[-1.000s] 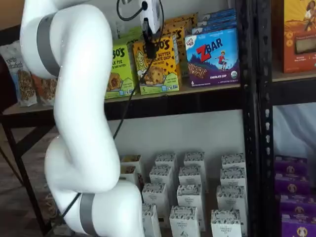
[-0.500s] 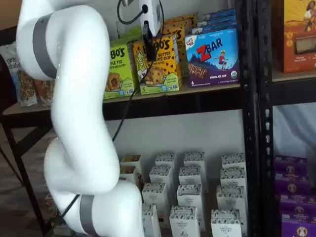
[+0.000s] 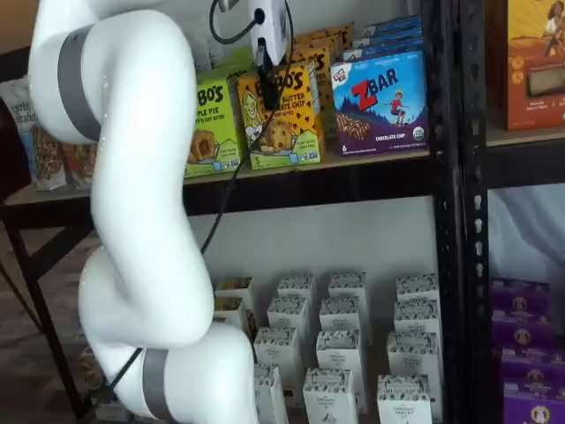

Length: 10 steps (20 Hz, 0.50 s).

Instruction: Pick up the orange box on the top shelf, the fifth box from the left

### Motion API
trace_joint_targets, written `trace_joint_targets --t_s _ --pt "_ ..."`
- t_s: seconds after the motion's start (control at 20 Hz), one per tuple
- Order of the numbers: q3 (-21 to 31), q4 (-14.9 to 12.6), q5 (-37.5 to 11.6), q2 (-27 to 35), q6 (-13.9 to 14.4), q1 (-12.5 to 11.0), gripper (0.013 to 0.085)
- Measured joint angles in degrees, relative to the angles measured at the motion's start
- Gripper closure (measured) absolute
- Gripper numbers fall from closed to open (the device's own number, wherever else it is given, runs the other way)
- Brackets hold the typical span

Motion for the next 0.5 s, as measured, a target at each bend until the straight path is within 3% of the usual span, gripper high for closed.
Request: trace_joint_targets --t_s 0.1,0.5 --pt "0.0 0.04 -0.02 0.0 -0.01 -0.02 0.045" --pt "0.75 0.36 -1.27 -0.47 0.04 0.05 0.045"
